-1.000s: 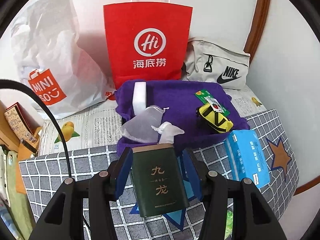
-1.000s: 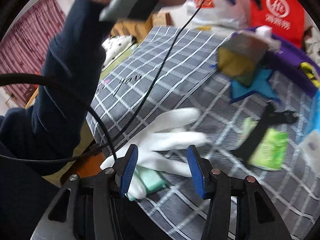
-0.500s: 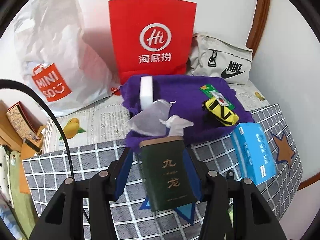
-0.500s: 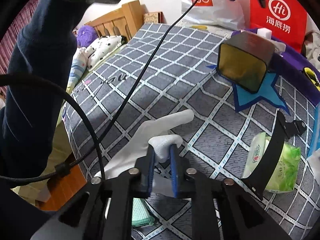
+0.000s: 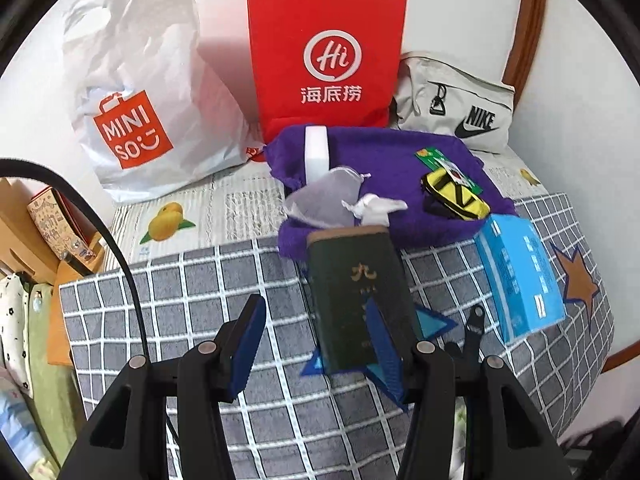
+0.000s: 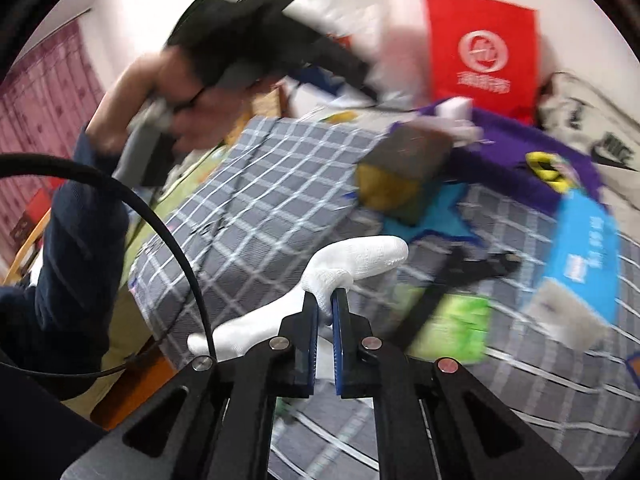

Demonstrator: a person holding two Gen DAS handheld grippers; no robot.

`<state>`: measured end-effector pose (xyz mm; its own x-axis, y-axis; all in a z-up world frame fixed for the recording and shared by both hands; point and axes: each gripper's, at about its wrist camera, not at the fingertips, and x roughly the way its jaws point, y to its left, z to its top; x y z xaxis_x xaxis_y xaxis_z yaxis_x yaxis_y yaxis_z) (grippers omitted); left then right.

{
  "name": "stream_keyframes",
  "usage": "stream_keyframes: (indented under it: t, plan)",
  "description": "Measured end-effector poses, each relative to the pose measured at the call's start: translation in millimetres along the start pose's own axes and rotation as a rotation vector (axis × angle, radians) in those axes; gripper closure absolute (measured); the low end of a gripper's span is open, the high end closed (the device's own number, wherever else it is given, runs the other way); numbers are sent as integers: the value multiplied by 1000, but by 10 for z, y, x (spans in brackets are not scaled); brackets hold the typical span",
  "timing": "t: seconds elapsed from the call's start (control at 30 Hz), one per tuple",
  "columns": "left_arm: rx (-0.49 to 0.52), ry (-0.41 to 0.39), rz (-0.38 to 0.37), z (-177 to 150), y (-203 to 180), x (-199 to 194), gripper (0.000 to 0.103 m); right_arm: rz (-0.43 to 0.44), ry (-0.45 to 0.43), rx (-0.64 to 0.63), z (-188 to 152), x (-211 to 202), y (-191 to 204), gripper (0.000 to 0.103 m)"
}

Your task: Organize soft objects

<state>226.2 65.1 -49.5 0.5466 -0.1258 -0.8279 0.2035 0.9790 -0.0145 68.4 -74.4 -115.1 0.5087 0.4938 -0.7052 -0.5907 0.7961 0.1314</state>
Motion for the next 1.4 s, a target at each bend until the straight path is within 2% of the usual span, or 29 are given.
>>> stream_keyframes:
  t: [0.17, 0.3, 0.53, 0.63, 0.8, 1.0, 1.1, 1.17, 1.27, 1.33, 1.4]
  plan:
    - [18, 9, -25, -135, -137, -18, 53, -98, -35, 88, -73, -291, -352, 96]
    - [41, 21, -47, -272, -296, -17, 53, -140, -69, 163, -177, -544, -560, 96]
    - [71, 63, -140, -546, -613, 48, 53, -267, -135, 217, -317, -978, -864, 96]
    - [66, 100, -175, -639, -766, 166, 53, -315, -115, 242, -392, -983, -1029, 96]
    - [76, 160, -205, -735, -1011, 354, 53, -277, -13, 291, -575, -595, -1214, 96]
    - [129, 228, -165, -812, -1257, 532, 51, -213, 41, 327, -700, -330, -1275, 89]
    - [134, 240, -108, -842, -1281, 624, 44, -209, 41, 332, -729, -343, -1307, 79]
    - [113, 238, -125, -848, -1246, 649, 44, -210, 46, 345, -751, -372, -1342, 58]
    - [88, 231, -153, -840, -1225, 686, 44, -208, 56, 330, -762, -397, -1332, 56]
    - [93, 218, -157, -833, -1240, 699, 49, -203, 60, 314, -754, -399, -1308, 56]
    - [98, 217, -182, -824, -1258, 703, 65, -197, 53, 309, -730, -385, -1285, 55]
